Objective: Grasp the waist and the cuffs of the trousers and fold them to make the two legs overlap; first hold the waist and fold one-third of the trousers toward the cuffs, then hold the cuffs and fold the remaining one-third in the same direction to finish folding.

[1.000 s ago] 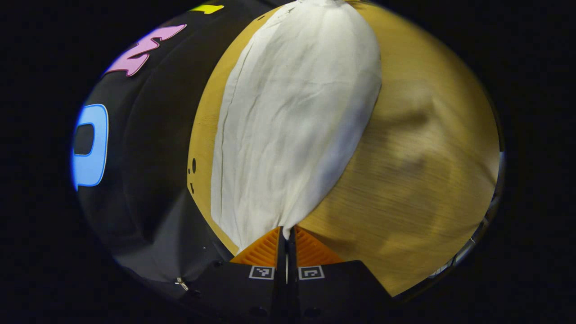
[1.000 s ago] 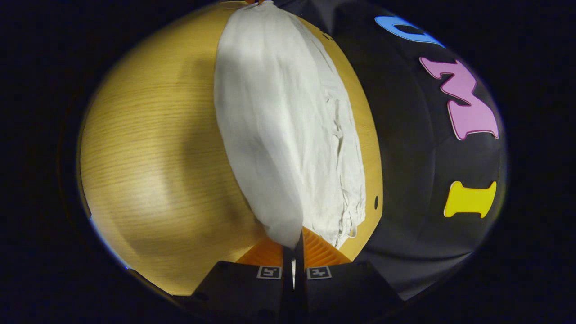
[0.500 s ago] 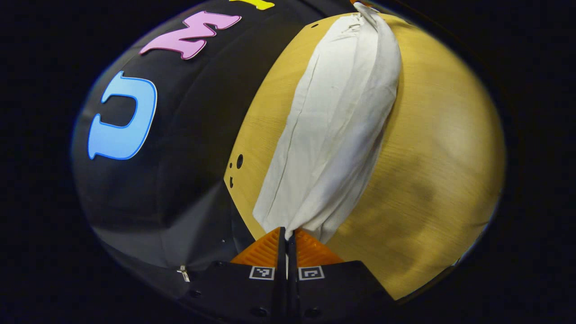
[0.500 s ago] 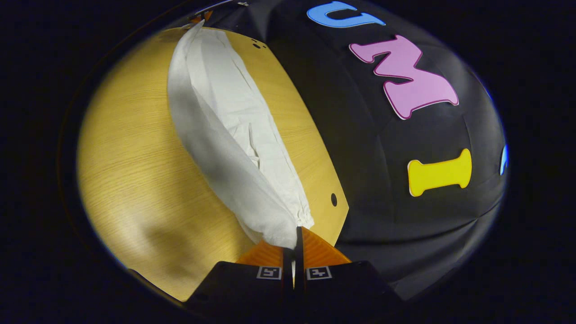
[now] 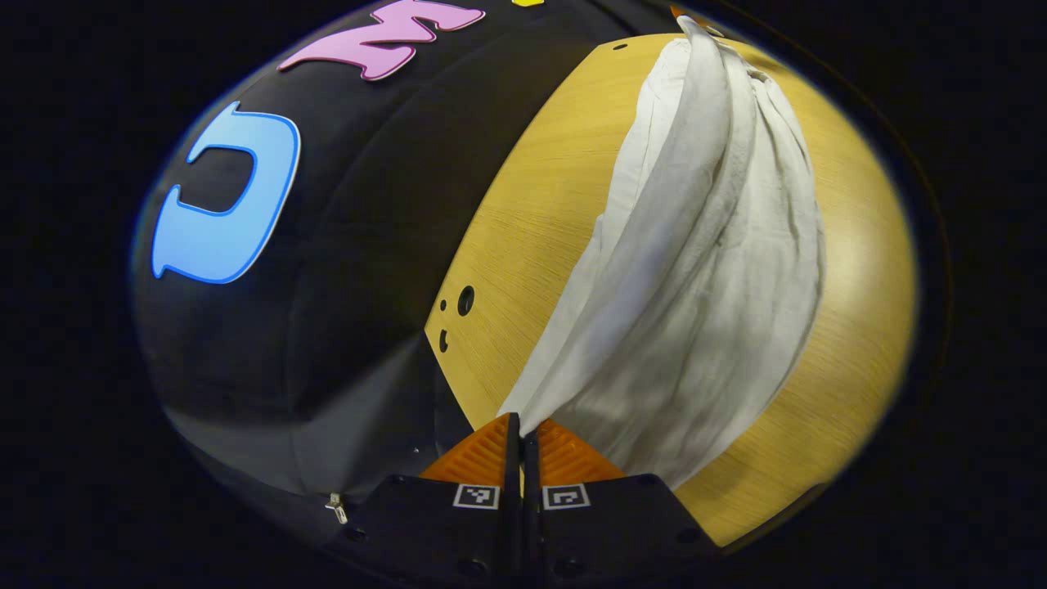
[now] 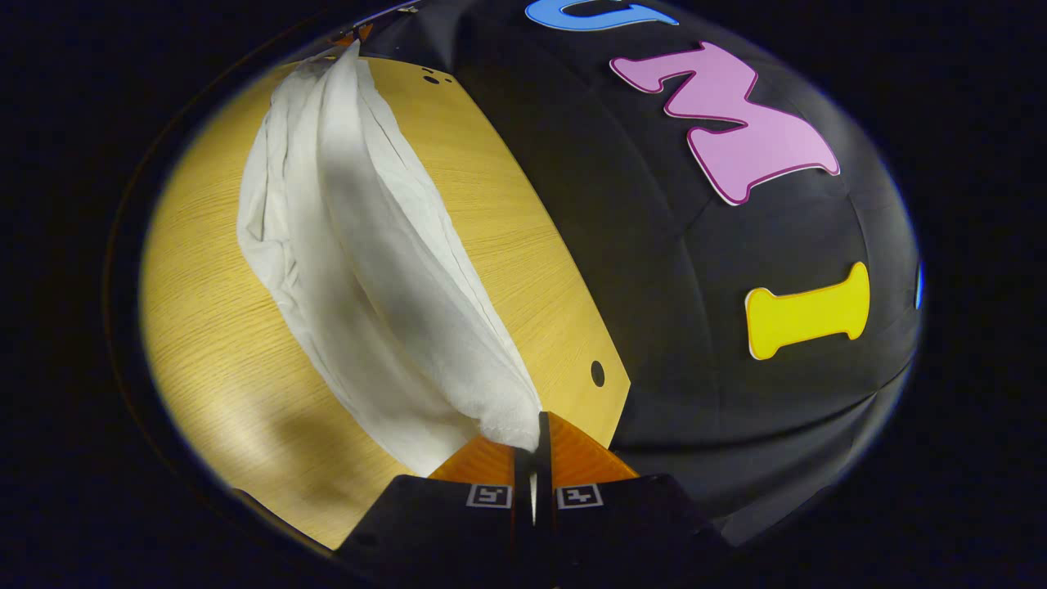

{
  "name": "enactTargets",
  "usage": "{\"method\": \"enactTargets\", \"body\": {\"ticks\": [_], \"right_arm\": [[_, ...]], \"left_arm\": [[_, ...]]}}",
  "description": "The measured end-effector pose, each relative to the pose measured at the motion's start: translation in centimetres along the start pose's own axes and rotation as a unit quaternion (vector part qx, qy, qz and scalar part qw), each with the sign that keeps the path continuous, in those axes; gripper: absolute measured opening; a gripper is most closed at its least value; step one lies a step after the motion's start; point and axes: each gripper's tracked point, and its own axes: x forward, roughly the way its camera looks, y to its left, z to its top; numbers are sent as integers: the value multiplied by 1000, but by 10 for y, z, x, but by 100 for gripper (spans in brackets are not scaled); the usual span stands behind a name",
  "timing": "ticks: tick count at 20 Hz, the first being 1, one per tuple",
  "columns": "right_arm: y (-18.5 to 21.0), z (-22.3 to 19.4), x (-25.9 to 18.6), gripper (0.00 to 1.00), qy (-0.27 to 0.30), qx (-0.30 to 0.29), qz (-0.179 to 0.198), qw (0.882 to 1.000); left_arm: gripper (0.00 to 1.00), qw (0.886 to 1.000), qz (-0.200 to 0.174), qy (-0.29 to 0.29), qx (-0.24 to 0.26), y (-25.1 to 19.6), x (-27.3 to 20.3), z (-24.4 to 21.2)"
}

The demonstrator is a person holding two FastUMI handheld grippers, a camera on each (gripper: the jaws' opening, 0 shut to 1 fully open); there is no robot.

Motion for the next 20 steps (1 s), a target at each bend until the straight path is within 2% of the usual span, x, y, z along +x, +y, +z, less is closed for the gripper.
{"method": "enactTargets", "body": {"ticks": [9,13,17,19,20], "right_arm": [[6,-1,69,5,21,28,11,999],[12,-4,97,5,38,60,19,997],[31,-16,113,7,68,77,41,994],[32,-18,112,17,76,83,38,993],[31,-18,115,25,76,86,33,993]], "left_arm": [[5,998,-37,41,-2,-28,57,-7],[5,997,-43,63,3,-34,76,-11],[5,997,-29,73,3,-31,86,-10],[6,997,-16,78,13,-30,84,-10],[6,997,-10,76,14,-29,83,-8]]}}
